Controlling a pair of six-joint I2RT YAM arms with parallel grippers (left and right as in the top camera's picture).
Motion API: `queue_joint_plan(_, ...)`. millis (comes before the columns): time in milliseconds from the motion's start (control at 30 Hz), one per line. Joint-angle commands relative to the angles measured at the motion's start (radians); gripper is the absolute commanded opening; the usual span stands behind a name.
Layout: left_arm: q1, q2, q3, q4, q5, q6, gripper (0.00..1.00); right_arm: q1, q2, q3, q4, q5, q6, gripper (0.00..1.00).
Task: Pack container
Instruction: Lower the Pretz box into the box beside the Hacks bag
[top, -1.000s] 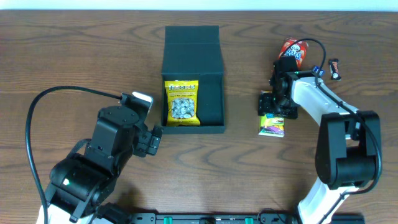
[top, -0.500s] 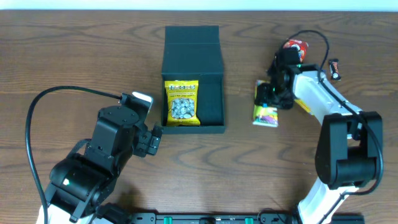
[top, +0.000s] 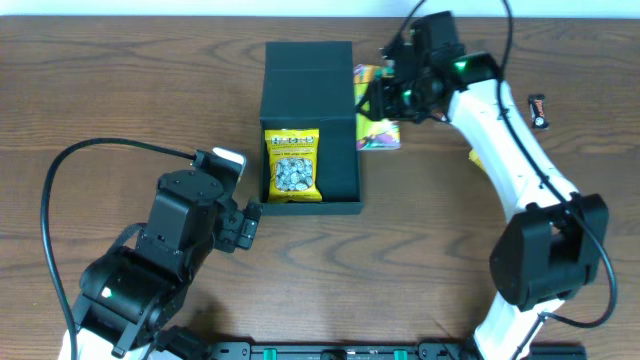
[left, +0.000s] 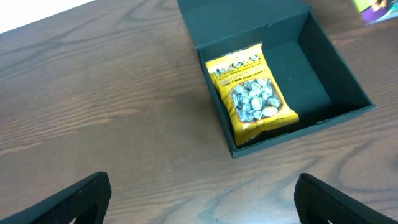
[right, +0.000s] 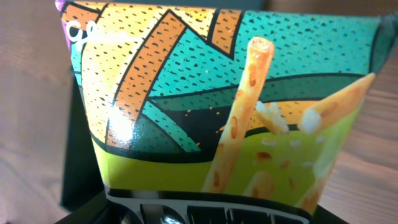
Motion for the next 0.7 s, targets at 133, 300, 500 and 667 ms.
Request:
queue_joint_plan(133, 0.0, -0.002, 0.007, 0.0, 0.0, -0.006, 0.95, 0.119, -0.003, 0.014, -0.006, 0.052, 0.048, 0.55)
queue_joint_plan(300, 0.0, -0.002, 0.007, 0.0, 0.0, -0.007, 0.95, 0.214, -0.002, 0.013, -0.03, 0.175, 0.132, 0.56)
queue_joint_plan(500, 0.0, -0.002, 0.007, 0.0, 0.0, -0.007, 0.95, 0.277, 0.009, -0.013, -0.038, 0.256, 0.291, 0.58)
queue_joint_plan(667, 0.0, -0.002, 0.007, 0.0, 0.0, -0.007, 0.95, 0.288, 0.068, -0.026, -0.039, 0.255, 0.379, 0.58)
